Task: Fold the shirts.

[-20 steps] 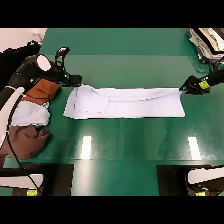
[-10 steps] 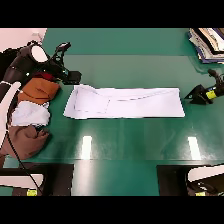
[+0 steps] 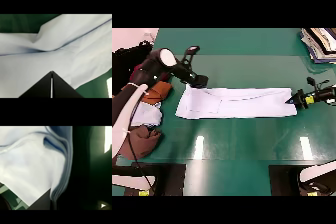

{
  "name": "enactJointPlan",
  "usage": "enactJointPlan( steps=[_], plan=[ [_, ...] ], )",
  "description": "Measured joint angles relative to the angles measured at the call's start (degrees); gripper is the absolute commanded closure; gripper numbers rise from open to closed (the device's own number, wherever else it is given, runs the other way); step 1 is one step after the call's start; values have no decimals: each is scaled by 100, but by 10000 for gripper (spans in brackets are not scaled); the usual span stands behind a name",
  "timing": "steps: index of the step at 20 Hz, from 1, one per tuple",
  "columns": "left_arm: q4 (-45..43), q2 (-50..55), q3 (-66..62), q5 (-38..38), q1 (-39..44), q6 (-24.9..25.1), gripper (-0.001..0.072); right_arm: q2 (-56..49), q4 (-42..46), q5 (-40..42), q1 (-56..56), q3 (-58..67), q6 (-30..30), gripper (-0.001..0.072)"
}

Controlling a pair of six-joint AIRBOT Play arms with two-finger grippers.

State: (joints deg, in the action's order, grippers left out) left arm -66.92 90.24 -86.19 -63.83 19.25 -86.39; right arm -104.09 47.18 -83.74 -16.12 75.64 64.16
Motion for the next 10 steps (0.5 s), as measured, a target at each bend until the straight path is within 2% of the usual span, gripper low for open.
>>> enactJointPlan(
  steps=[5,10],
  plan=[
    [608,634,-11,675,671,-61,687,358,-243,-326,341,476,-125,697],
    [1117,1351,-251,1156,1250,-76,688,1137,-365,-629,870,1392,354,697]
  ],
)
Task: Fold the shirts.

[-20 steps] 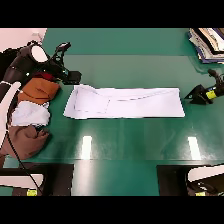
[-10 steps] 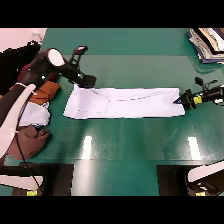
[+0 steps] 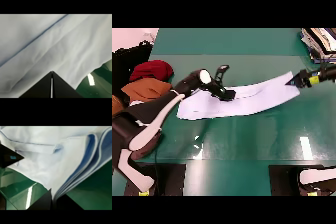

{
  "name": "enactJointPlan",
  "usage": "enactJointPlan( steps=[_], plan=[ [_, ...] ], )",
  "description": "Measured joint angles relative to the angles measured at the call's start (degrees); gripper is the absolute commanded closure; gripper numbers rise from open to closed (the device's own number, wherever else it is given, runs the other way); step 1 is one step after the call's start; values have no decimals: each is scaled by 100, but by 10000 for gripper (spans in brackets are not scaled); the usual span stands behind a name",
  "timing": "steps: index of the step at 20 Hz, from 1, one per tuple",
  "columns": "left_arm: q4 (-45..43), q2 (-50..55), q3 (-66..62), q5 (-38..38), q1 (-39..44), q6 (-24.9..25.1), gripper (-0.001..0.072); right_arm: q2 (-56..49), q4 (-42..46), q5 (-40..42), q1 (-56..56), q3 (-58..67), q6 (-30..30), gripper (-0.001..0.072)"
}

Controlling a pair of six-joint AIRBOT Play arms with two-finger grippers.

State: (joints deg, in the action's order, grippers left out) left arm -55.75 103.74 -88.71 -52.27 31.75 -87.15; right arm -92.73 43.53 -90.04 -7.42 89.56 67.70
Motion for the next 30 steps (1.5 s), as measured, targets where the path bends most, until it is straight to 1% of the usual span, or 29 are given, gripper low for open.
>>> enactJointPlan(
  steps=[5,9,12,16,19,22,23,24,25,26,28,30],
  plan=[
    [208,540,-490,111,326,-46,687,365,-39,-118,872,1067,505,696],
    [291,706,-636,109,389,-87,687,433,-48,-90,1574,1534,688,697],
    [291,723,-855,-142,289,-90,688,448,-46,96,2031,1648,748,697],
    [-476,289,-1263,-750,-289,-101,687,435,-50,595,2704,1700,780,696],
    [-1432,-387,-1449,-1252,-1108,-109,687,245,-55,1106,3320,1711,785,696],
    [-2041,-1113,-1521,-1596,-2044,-111,687,-179,-254,1722,4019,1716,616,686],
    [-2194,-1335,-1532,-1679,-2352,-111,687,-376,-444,2002,4262,1722,483,609],
    [-2256,-1513,-1539,-1744,-2599,-111,686,-595,-658,2245,4496,1766,332,459],
    [-2321,-1672,-1545,-1808,-2820,-111,687,-815,-824,2415,4695,1853,186,262],
    [-2361,-1781,-1550,-1869,-2992,-114,686,-1032,-955,2540,4872,1993,61,217],
    [-2455,-1926,-1550,-2015,-3230,-111,686,-1460,-1145,2594,5158,2413,-107,284],
    [-2380,-2000,-1547,-2087,-3324,-109,687,-1657,-1180,2378,5248,2660,-181,284]
  ],
)
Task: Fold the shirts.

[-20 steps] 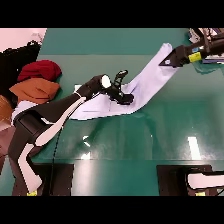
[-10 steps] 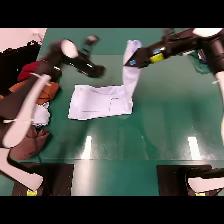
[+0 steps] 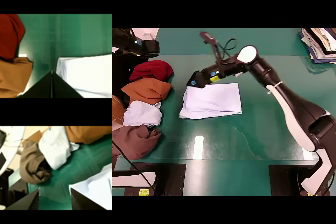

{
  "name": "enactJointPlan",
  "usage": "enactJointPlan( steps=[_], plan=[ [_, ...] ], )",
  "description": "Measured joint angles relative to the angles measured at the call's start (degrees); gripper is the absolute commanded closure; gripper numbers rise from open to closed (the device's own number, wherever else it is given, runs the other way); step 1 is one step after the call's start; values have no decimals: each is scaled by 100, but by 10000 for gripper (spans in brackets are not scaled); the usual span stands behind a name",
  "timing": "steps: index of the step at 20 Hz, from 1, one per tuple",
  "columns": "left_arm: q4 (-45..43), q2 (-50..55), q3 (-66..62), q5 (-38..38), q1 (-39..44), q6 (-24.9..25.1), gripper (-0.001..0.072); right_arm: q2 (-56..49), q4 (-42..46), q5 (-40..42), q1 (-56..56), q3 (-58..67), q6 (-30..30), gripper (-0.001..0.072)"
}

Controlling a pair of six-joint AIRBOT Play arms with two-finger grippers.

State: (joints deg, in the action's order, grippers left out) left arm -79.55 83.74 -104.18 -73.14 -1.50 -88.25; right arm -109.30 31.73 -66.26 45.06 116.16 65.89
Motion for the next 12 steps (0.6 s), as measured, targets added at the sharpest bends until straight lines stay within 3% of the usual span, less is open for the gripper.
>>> enactJointPlan(
  steps=[3,8,10,12],
  plan=[
    [201,-52,2,-20,-87,4,686,157,444,-361,-273,-345,79,284],
    [450,-74,2,-83,-120,17,687,968,1403,-706,-1456,-1971,503,280],
    [505,-79,2,-87,-131,17,687,1207,1633,-684,-1996,-2669,684,112],
    [575,-79,2,-81,-131,20,686,1370,1711,-590,-2503,-3309,769,114]
  ],
)
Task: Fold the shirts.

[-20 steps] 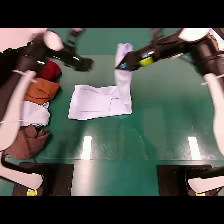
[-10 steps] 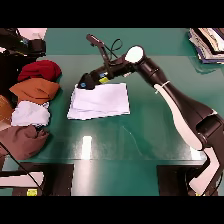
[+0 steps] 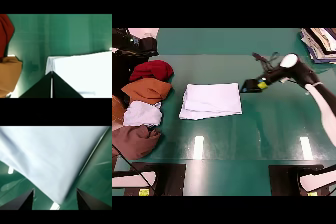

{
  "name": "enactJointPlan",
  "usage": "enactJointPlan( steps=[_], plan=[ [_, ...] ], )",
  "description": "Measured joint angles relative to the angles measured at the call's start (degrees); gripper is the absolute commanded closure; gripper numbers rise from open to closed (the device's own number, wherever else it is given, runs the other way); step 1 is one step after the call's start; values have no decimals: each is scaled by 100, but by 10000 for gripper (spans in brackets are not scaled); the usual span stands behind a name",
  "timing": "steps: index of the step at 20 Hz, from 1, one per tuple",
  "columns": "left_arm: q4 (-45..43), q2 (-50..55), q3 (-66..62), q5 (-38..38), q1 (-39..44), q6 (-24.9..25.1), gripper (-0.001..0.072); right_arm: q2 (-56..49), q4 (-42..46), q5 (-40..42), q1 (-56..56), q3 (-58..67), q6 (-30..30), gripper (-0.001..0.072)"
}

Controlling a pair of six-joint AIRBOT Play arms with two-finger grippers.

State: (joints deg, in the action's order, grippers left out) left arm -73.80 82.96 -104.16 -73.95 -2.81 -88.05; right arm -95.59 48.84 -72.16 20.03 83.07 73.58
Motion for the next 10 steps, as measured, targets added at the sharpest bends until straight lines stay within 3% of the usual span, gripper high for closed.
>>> enactJointPlan(
  steps=[4,8,10],
  plan=[
    [103,2,0,83,0,2,687,-83,-376,260,-422,-791,52,126],
    [188,33,11,107,0,2,686,-673,-1104,431,-107,-625,-85,130],
    [208,44,13,98,0,2,686,-1067,-1482,494,190,-260,-120,199]
  ],
)
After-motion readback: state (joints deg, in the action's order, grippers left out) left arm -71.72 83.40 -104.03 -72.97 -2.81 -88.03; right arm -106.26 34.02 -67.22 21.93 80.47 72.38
